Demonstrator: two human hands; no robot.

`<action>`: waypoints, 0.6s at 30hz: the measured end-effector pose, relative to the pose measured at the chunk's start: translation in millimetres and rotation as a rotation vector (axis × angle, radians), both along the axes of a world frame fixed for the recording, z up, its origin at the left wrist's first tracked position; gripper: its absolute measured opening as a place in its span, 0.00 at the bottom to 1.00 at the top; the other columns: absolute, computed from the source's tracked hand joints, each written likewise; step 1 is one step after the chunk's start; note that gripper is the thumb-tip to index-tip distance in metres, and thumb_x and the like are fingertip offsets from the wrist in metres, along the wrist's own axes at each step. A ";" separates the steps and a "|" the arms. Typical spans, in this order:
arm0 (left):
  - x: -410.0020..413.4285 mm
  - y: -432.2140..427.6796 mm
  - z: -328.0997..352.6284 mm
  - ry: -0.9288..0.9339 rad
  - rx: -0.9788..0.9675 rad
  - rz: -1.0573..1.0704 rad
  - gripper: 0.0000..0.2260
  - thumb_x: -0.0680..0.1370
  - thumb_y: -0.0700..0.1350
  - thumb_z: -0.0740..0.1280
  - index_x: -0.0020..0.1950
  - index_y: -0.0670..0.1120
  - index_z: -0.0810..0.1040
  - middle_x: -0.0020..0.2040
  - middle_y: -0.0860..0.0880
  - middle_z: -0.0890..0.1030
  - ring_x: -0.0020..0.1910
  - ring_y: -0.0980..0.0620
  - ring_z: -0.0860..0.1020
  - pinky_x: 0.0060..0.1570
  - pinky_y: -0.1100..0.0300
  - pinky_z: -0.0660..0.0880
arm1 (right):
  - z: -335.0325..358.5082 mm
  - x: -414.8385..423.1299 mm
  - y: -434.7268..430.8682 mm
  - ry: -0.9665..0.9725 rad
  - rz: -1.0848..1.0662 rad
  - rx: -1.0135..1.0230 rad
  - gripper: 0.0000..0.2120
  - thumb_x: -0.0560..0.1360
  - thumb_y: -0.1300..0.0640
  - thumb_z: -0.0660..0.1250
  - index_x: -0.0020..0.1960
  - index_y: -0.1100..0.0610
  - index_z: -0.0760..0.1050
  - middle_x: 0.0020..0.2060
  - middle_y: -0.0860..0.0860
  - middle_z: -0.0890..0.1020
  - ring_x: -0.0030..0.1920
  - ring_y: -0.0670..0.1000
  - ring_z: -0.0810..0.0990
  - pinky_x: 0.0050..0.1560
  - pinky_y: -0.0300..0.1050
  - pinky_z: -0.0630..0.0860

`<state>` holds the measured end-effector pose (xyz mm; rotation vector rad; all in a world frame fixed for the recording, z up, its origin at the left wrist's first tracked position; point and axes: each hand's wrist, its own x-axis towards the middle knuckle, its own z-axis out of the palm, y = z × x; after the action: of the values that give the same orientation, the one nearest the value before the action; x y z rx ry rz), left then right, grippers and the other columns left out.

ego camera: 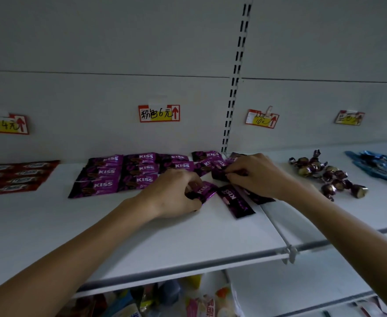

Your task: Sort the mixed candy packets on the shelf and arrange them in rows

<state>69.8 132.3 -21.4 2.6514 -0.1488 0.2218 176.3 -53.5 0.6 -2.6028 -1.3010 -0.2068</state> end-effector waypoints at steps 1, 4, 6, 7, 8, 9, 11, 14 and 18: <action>-2.3 -0.2 1.2 -0.004 -0.002 0.006 0.13 0.73 0.46 0.68 0.57 0.49 0.78 0.51 0.54 0.80 0.46 0.58 0.77 0.40 0.73 0.69 | 0.5 -0.6 0.9 -0.020 -0.001 0.008 0.12 0.78 0.53 0.60 0.54 0.54 0.81 0.49 0.50 0.82 0.49 0.51 0.79 0.52 0.44 0.72; -8.7 -3.1 1.5 -0.034 0.054 0.014 0.12 0.75 0.42 0.63 0.58 0.49 0.77 0.47 0.53 0.79 0.41 0.58 0.76 0.36 0.71 0.68 | 3.2 -0.9 3.5 -0.028 0.021 0.073 0.12 0.79 0.55 0.61 0.56 0.55 0.80 0.50 0.49 0.83 0.47 0.51 0.80 0.52 0.46 0.75; -11.6 -4.0 1.5 -0.058 0.075 0.008 0.13 0.76 0.40 0.62 0.59 0.48 0.76 0.50 0.50 0.80 0.42 0.56 0.77 0.39 0.66 0.73 | 5.8 -2.0 7.3 0.013 0.023 0.136 0.10 0.78 0.56 0.62 0.53 0.58 0.80 0.47 0.53 0.83 0.46 0.53 0.80 0.51 0.47 0.75; -12.5 -2.2 2.5 -0.055 0.056 0.013 0.13 0.77 0.40 0.62 0.61 0.48 0.75 0.52 0.49 0.80 0.44 0.56 0.77 0.41 0.68 0.73 | 7.3 -3.5 9.6 0.048 0.016 0.184 0.09 0.78 0.57 0.63 0.53 0.59 0.80 0.47 0.53 0.82 0.46 0.53 0.80 0.51 0.44 0.74; -12.9 1.0 4.5 -0.039 0.021 0.023 0.13 0.78 0.40 0.62 0.62 0.48 0.75 0.53 0.49 0.79 0.45 0.56 0.76 0.42 0.71 0.72 | 8.8 -4.7 11.9 0.089 0.010 0.230 0.09 0.77 0.58 0.64 0.52 0.59 0.80 0.46 0.53 0.82 0.46 0.52 0.79 0.49 0.39 0.73; -13.3 5.6 6.8 -0.013 -0.012 0.038 0.13 0.78 0.40 0.63 0.62 0.47 0.76 0.54 0.48 0.79 0.46 0.56 0.76 0.43 0.71 0.71 | 9.7 -5.6 14.1 0.135 0.006 0.261 0.08 0.77 0.59 0.64 0.51 0.59 0.80 0.46 0.52 0.82 0.46 0.52 0.79 0.48 0.37 0.71; -14.8 18.2 13.0 0.046 -0.060 0.069 0.12 0.78 0.39 0.62 0.59 0.47 0.77 0.55 0.48 0.80 0.50 0.55 0.77 0.48 0.67 0.72 | 10.6 -7.7 19.3 0.224 0.017 0.290 0.07 0.77 0.59 0.64 0.50 0.59 0.80 0.44 0.52 0.83 0.46 0.51 0.80 0.47 0.37 0.72; -22.5 39.2 21.1 0.145 -0.130 0.093 0.11 0.79 0.39 0.60 0.52 0.53 0.78 0.54 0.49 0.80 0.52 0.53 0.78 0.51 0.60 0.74 | 8.8 -11.5 28.5 0.278 0.054 0.282 0.07 0.77 0.58 0.64 0.53 0.55 0.80 0.44 0.47 0.82 0.46 0.47 0.80 0.48 0.35 0.74; -32.1 56.6 24.0 0.200 -0.136 0.117 0.13 0.80 0.37 0.58 0.49 0.52 0.78 0.49 0.53 0.80 0.51 0.55 0.78 0.49 0.63 0.73 | 3.5 -15.4 40.0 0.332 0.125 0.215 0.08 0.76 0.58 0.66 0.53 0.52 0.79 0.44 0.46 0.83 0.45 0.42 0.80 0.45 0.27 0.73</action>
<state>37.7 188.9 2.6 2.5302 0.0846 0.0031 160.9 -13.5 4.1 -2.2502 -1.2397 0.0982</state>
